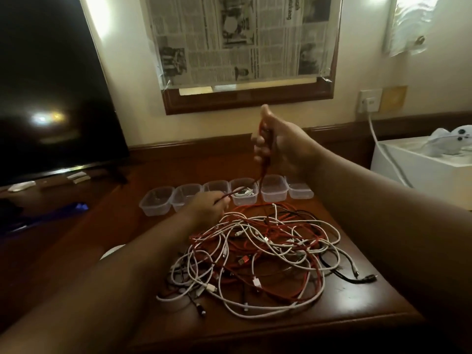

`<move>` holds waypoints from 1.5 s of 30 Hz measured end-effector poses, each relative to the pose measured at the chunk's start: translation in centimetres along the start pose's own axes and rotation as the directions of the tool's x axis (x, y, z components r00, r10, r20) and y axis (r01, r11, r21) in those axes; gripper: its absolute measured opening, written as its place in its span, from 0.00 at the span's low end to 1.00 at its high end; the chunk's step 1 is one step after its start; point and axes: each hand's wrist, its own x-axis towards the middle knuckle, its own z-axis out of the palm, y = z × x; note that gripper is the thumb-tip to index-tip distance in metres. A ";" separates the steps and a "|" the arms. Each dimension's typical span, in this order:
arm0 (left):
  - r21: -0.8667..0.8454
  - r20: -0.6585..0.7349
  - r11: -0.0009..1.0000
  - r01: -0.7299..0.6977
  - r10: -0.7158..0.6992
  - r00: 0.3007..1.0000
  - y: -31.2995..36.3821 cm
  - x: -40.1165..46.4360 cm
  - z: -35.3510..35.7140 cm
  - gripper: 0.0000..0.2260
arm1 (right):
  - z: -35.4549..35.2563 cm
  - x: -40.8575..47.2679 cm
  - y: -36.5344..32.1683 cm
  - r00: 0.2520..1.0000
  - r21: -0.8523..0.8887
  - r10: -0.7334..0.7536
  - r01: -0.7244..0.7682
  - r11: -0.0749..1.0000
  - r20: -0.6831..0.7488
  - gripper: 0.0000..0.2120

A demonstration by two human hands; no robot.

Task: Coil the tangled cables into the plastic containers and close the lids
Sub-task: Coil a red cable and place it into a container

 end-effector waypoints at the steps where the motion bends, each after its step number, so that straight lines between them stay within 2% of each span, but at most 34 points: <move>1: -0.012 -0.054 1.000 -0.010 0.010 0.999 0.7 0.0 -0.4 0.13 | 0.3 -0.1 -0.1 1.000 -0.303 -0.012 0.009 0.953 -0.007 0.15; 2: -0.050 -0.110 0.999 -0.022 0.017 0.994 1.2 0.1 -0.7 0.13 | 0.5 -0.1 0.0 0.999 -0.586 -0.022 0.003 0.810 -0.024 0.15; 3: -0.105 -0.164 0.994 -0.040 0.023 0.986 1.8 0.3 -1.1 0.12 | 0.6 0.0 0.3 0.999 -0.789 -0.030 -0.007 0.615 -0.032 0.18; 4: -0.161 -0.214 0.985 -0.066 0.030 0.976 2.3 0.3 -1.4 0.12 | 0.8 0.1 0.7 1.000 -0.907 -0.020 -0.011 0.422 -0.021 0.23; 5: -0.206 -0.251 0.975 -0.086 0.032 0.967 2.8 0.3 -1.8 0.11 | 1.0 0.1 1.2 1.000 -0.957 0.016 -0.001 0.289 0.004 0.26; 7: -0.238 -0.302 0.964 -0.116 0.040 0.952 3.9 0.2 -2.4 0.11 | 1.1 0.0 2.0 0.993 -0.985 0.113 0.006 0.170 0.025 0.25; 8: -0.240 -0.317 0.962 -0.129 0.048 0.947 4.3 0.1 -2.6 0.11 | 0.9 0.1 2.3 0.990 -0.989 0.140 0.003 0.151 0.024 0.20; 10: -0.233 -0.317 0.963 -0.139 0.060 0.946 4.4 0.0 -2.9 0.12 | 0.6 0.2 2.1 0.992 -0.977 0.125 -0.002 0.213 0.026 0.10; 12: -0.254 -0.285 0.960 -0.120 0.044 0.957 3.6 -0.2 -2.8 0.13 | 0.3 0.2 1.4 0.999 -0.911 -0.016 -0.020 0.412 -0.029 0.11; 14: -0.270 -0.233 0.960 -0.074 0.009 0.972 2.1 -0.6 -2.6 0.14 | -0.3 0.2 0.6 0.969 -0.761 -0.129 -0.078 0.644 -0.209 0.13; 16: -0.279 -0.195 0.960 -0.003 -0.054 0.979 0.7 -1.1 -2.3 0.15 | -1.3 -0.1 -0.2 0.931 -0.572 -0.092 -0.137 0.809 -0.352 0.17; 17: -0.312 -0.186 0.949 0.039 -0.102 0.977 0.2 -1.3 -2.1 0.16 | -1.9 -0.1 -0.3 0.923 -0.492 -0.052 -0.155 0.857 -0.381 0.18; 18: -0.359 -0.181 0.930 0.084 -0.157 0.971 0.0 -1.4 -2.0 0.17 | -2.3 -0.2 -0.3 0.920 -0.457 -0.006 -0.190 0.869 -0.393 0.20; 20: -0.474 -0.188 0.865 0.164 -0.282 0.941 0.7 -1.5 -2.1 0.19 | -2.5 -0.4 0.3 0.915 -0.501 0.079 -0.287 0.816 -0.395 0.24; 22: -0.638 -0.184 0.748 0.185 -0.381 0.906 2.9 -1.5 -2.2 0.20 | -2.0 -0.8 1.4 0.932 -0.515 0.145 -0.308 0.800 -0.333 0.25; 24: -0.753 -0.142 0.635 0.172 -0.412 0.900 5.8 -1.3 -2.6 0.21 | -1.0 -1.4 2.7 0.957 -0.494 0.213 -0.286 0.821 -0.199 0.20; 26: -0.806 -0.129 0.582 0.110 -0.354 0.926 8.5 -0.9 -3.1 0.21 | 0.1 -2.0 3.9 0.969 -0.506 0.242 -0.234 0.830 -0.050 0.13; 28: -0.784 -0.175 0.620 0.040 -0.282 0.943 10.4 -0.6 -3.7 0.21 | 1.1 -2.2 5.0 0.963 -0.526 0.263 -0.194 0.828 0.059 0.07; 31: -0.674 -0.251 0.738 -0.039 -0.178 0.952 11.1 0.0 -4.3 0.21 | 1.9 -2.3 5.8 0.962 -0.562 0.264 -0.180 0.807 0.070 0.06; 35: -0.722 -0.176 0.692 -0.022 -0.153 0.972 10.6 0.0 -3.6 0.21 | 1.7 -2.0 5.1 0.977 -0.548 0.210 -0.190 0.814 -0.027 0.06; 38: -0.743 -0.153 0.669 -0.016 -0.146 0.977 9.3 0.1 -2.9 0.21 | 0.9 -2.0 4.8 0.972 -0.617 0.234 -0.204 0.760 -0.033 0.08; 40: -0.804 -0.129 0.594 -0.038 -0.112 0.985 8.6 0.1 -2.3 0.20 | 0.3 -1.9 4.7 0.976 -0.475 0.217 -0.200 0.857 -0.021 0.09; 42: -0.864 -0.061 0.503 -0.010 -0.085 0.995 7.9 -0.2 -0.9 0.23 | -0.3 -1.6 4.2 0.984 -0.176 0.175 -0.175 0.969 -0.018 0.10; 45: -0.888 0.147 0.447 0.106 0.057 0.988 6.9 -0.9 2.3 0.24 | -0.6 -1.1 2.6 0.996 0.207 0.083 -0.076 0.975 -0.027 0.16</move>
